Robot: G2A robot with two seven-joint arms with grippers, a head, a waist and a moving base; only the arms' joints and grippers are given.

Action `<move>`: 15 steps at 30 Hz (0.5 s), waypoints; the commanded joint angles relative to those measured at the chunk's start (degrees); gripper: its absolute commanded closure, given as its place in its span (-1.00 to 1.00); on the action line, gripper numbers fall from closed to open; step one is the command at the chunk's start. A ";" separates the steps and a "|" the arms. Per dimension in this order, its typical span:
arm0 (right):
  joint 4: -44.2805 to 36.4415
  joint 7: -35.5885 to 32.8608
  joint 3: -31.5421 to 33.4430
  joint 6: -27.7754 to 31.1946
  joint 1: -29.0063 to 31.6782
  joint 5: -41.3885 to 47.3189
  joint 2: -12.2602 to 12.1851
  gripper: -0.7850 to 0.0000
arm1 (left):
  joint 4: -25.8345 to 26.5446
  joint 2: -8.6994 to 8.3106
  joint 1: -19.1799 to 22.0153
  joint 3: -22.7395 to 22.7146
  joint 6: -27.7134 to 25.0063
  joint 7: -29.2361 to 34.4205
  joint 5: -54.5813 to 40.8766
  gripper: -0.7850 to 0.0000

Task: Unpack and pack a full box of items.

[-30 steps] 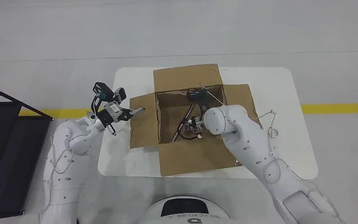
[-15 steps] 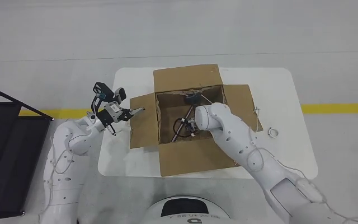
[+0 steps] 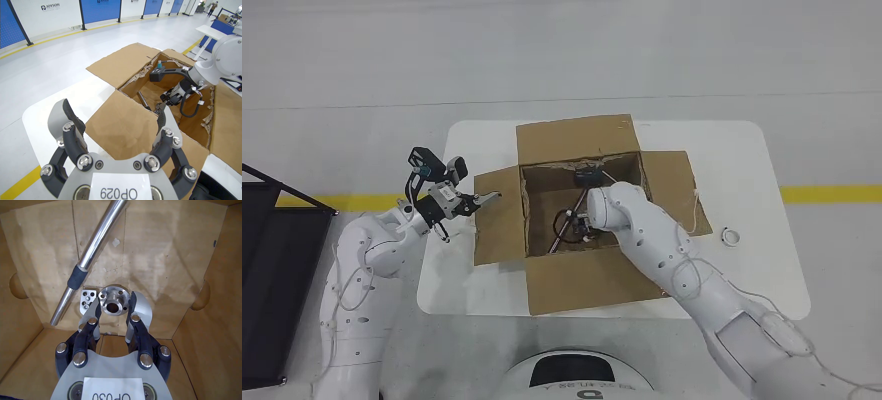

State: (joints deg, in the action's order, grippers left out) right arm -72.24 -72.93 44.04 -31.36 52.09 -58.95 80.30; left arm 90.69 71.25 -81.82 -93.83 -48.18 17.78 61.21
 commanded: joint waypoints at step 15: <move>2.89 1.42 1.90 -1.43 0.73 -4.34 2.48 1.00 | 0.00 0.00 0.00 0.00 0.00 0.00 0.00 -1.00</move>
State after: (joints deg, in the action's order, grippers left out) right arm -68.48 -71.48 45.36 -32.82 52.26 -62.57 82.90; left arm 90.69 71.25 -81.82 -93.83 -48.18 17.78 61.21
